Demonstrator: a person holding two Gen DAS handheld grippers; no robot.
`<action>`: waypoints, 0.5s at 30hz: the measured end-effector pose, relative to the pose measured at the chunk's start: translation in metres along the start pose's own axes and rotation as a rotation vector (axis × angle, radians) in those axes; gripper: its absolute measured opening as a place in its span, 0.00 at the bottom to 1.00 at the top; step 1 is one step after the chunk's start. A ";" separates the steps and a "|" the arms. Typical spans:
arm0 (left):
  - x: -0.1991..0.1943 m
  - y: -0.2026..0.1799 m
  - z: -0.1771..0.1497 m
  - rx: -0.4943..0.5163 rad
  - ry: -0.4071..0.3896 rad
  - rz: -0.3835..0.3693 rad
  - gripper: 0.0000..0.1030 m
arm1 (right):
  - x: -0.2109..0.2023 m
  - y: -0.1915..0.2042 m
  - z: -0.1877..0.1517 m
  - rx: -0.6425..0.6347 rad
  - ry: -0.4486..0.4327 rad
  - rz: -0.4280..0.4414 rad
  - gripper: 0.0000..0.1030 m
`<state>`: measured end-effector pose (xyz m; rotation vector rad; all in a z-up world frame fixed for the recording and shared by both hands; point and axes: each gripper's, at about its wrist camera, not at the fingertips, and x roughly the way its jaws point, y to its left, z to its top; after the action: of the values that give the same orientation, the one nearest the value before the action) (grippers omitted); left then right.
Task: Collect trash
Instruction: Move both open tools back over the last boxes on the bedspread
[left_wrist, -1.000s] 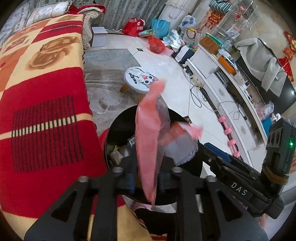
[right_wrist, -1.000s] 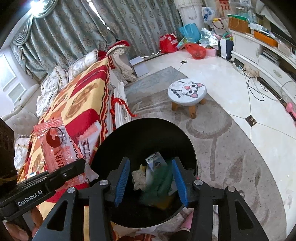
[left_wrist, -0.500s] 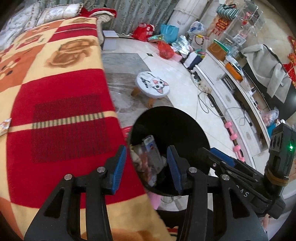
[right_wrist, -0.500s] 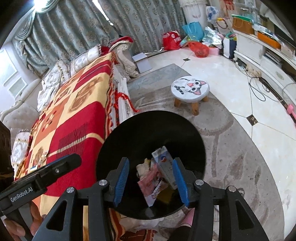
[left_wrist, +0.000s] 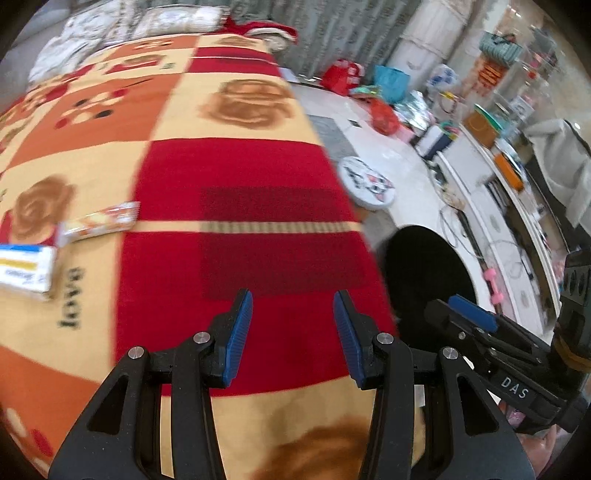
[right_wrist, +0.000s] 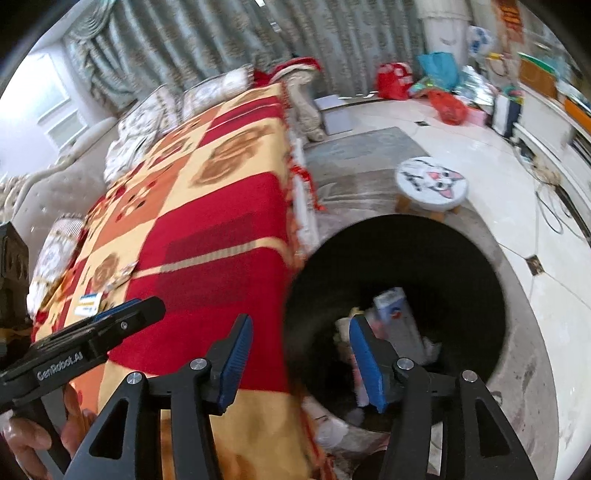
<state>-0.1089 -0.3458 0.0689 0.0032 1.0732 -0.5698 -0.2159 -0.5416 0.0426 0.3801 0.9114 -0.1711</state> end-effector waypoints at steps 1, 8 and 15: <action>-0.004 0.010 0.000 -0.013 -0.004 0.010 0.43 | 0.005 0.009 0.000 -0.015 0.009 0.009 0.51; -0.034 0.097 -0.011 -0.111 -0.018 0.127 0.43 | 0.036 0.074 -0.002 -0.138 0.072 0.070 0.52; -0.057 0.198 -0.033 -0.232 -0.003 0.280 0.42 | 0.066 0.129 0.000 -0.248 0.116 0.110 0.53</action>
<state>-0.0685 -0.1417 0.0469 -0.0488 1.1082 -0.1915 -0.1369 -0.4220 0.0222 0.2106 1.0108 0.0654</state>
